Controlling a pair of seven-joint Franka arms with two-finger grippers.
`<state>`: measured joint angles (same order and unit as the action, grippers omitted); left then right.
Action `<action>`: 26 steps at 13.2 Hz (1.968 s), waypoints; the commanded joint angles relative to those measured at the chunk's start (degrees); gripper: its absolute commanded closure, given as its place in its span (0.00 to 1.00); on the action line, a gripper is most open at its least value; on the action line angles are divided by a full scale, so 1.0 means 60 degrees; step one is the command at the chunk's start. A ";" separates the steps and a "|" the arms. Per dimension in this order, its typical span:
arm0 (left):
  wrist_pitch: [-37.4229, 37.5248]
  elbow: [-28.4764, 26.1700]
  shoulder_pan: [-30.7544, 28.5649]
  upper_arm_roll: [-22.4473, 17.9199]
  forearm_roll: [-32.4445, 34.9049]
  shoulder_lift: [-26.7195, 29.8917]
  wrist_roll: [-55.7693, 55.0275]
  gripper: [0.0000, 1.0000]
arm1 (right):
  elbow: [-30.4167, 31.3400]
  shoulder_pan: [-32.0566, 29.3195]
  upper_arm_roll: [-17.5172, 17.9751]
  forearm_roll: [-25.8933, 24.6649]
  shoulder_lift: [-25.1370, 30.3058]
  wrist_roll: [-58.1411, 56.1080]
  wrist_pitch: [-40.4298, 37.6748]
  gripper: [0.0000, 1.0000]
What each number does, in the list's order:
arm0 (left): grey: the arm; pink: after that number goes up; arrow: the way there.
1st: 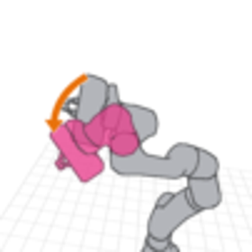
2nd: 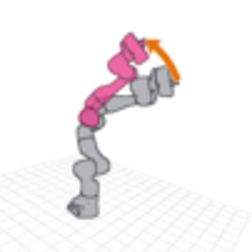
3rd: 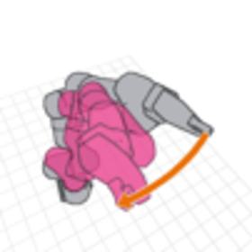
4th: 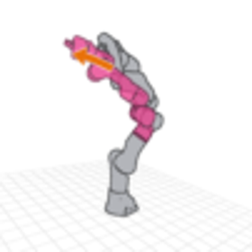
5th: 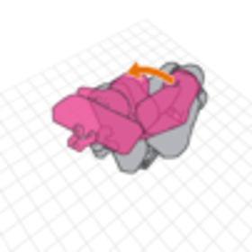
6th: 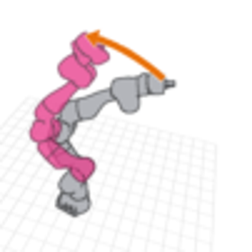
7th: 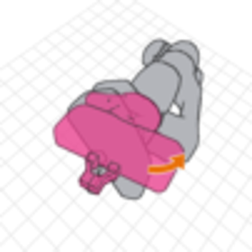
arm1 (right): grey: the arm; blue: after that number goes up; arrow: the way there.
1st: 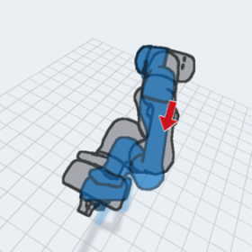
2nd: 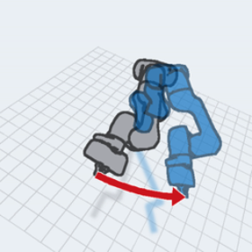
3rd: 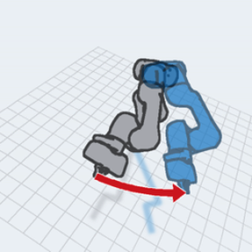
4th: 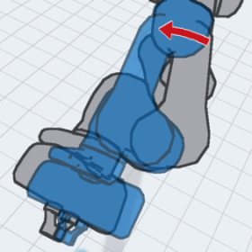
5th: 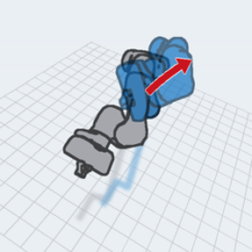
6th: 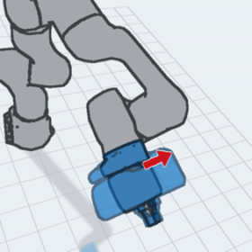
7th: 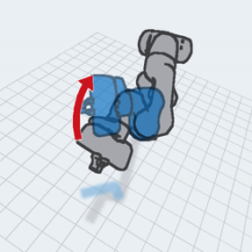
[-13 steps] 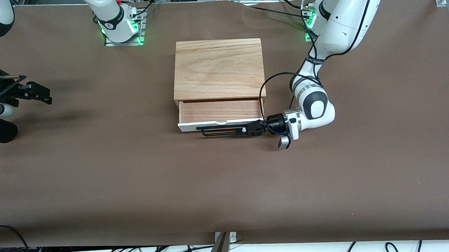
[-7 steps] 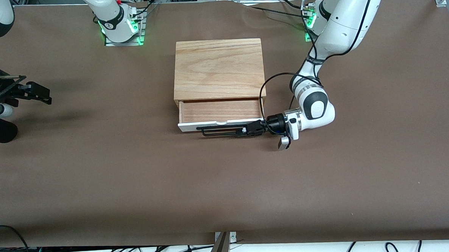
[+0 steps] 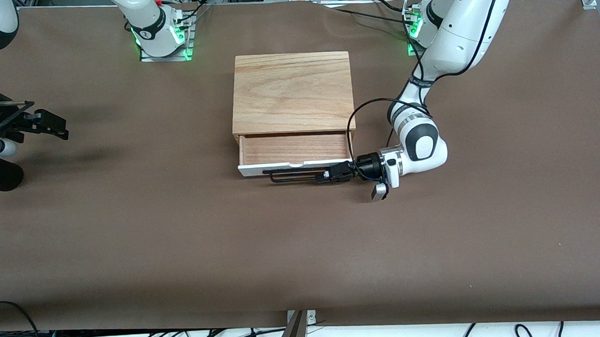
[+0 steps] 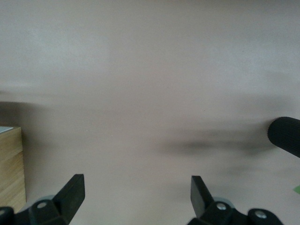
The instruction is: Pull top drawer with both arms simultaneously
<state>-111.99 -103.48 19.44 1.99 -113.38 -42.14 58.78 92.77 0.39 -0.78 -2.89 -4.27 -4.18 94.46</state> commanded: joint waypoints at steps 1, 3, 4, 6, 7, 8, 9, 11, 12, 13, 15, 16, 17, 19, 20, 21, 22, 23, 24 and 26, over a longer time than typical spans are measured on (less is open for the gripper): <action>-0.0231 0.0619 -0.0296 -0.0053 -0.0190 -0.0330 -0.0245 1.00 | -0.0066 -0.0036 0.0158 -0.0046 0.0097 0.0140 -0.0099 0.00; -0.0231 0.0736 -0.0354 -0.0068 -0.0189 -0.0330 -0.0464 1.00 | -0.0080 -0.0036 0.0173 -0.0017 0.0111 0.0155 -0.0099 0.00; -0.0231 0.0795 -0.0369 -0.0111 -0.0175 -0.0330 -0.0582 1.00 | -0.0081 0.0007 0.0188 -0.0017 0.0112 0.0155 -0.0099 0.00; -0.0231 0.0970 -0.0427 -0.0112 -0.0131 -0.0359 -0.0845 1.00 | -0.0081 0.0052 0.0246 -0.0002 0.0126 0.0155 -0.0099 0.00; -0.0231 0.1000 -0.0442 -0.0126 -0.0116 -0.0403 -0.0991 1.00 | -0.0081 0.0066 0.0246 -0.0017 0.0126 0.0155 -0.0099 0.00; -0.0231 0.1001 -0.0443 -0.0199 -0.0116 -0.0432 -0.1080 1.00 | -0.0081 0.0066 0.0246 -0.0017 0.0112 0.0155 -0.0084 0.00; -0.0231 0.1015 -0.0443 -0.0374 -0.0145 -0.0462 -0.1124 1.00 | -0.0081 0.0066 0.0246 -0.0017 0.0126 0.0155 -0.0099 0.00; -0.0231 0.1336 -0.0443 -0.0390 -0.0102 -0.0578 -0.1299 1.00 | -0.0081 0.0066 0.0246 0.0013 0.0141 0.0169 -0.0099 0.00; -0.0231 0.1367 -0.0443 -0.0390 -0.0102 -0.0608 -0.1315 1.00 | -0.0081 0.0066 0.0246 -0.0002 0.0126 0.0169 -0.0099 0.00; -0.0231 0.1367 -0.0443 -0.0405 -0.0102 -0.0609 -0.1301 1.00 | -0.0081 0.0066 0.0232 -0.0002 0.0126 0.0169 -0.0099 0.00; -0.0231 0.1309 -0.0443 -0.0390 -0.0102 -0.0594 -0.1155 1.00 | -0.0081 0.0066 0.0232 -0.0017 0.0112 0.0155 -0.0084 0.00; -0.0231 0.1279 -0.0443 -0.0390 -0.0087 -0.0594 -0.1140 0.97 | -0.0081 0.0052 0.0188 -0.0002 0.0112 0.0169 -0.0084 0.00; -0.0231 0.1250 -0.0443 -0.0390 -0.0087 -0.0594 -0.1096 0.96 | -0.0081 0.0052 0.0188 -0.0002 0.0112 0.0169 -0.0084 0.00; -0.0217 0.1191 -0.0443 -0.0390 -0.0087 -0.0579 -0.1081 0.66 | -0.0081 0.0066 0.0217 -0.0002 0.0112 0.0155 -0.0070 0.00; -0.0202 0.1090 -0.0443 -0.0390 -0.0087 -0.0536 -0.1023 0.40 | -0.0081 0.0066 0.0217 -0.0017 0.0112 0.0155 -0.0055 0.00; -0.0188 0.0929 -0.0457 -0.0361 -0.0087 -0.0492 -0.0718 0.00 | -0.0081 0.0066 0.0217 -0.0017 0.0112 0.0155 -0.0041 0.00; -0.0187 0.0768 -0.0457 -0.0332 -0.0087 -0.0375 -0.0425 0.00 | -0.0081 0.0066 0.0203 -0.0017 0.0112 0.0155 -0.0026 0.00; -0.0202 0.0737 -0.0457 -0.0346 -0.0087 -0.0287 -0.0407 0.00 | -0.0081 0.0066 0.0217 -0.0017 0.0112 0.0155 -0.0026 0.00; -0.0217 0.0737 -0.0457 -0.0346 -0.0087 -0.0243 -0.0436 0.00 | -0.0081 0.0066 0.0217 -0.0002 0.0112 0.0155 -0.0040 0.00; -0.0217 0.0723 -0.0486 -0.0346 -0.0087 -0.0111 -0.0495 0.00 | -0.0081 0.0066 0.0217 -0.0017 0.0112 0.0155 -0.0040 0.00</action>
<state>-112.95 -98.49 16.43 -0.20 -113.55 -44.52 54.91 92.51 0.84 0.38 -2.87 -4.20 -4.05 94.46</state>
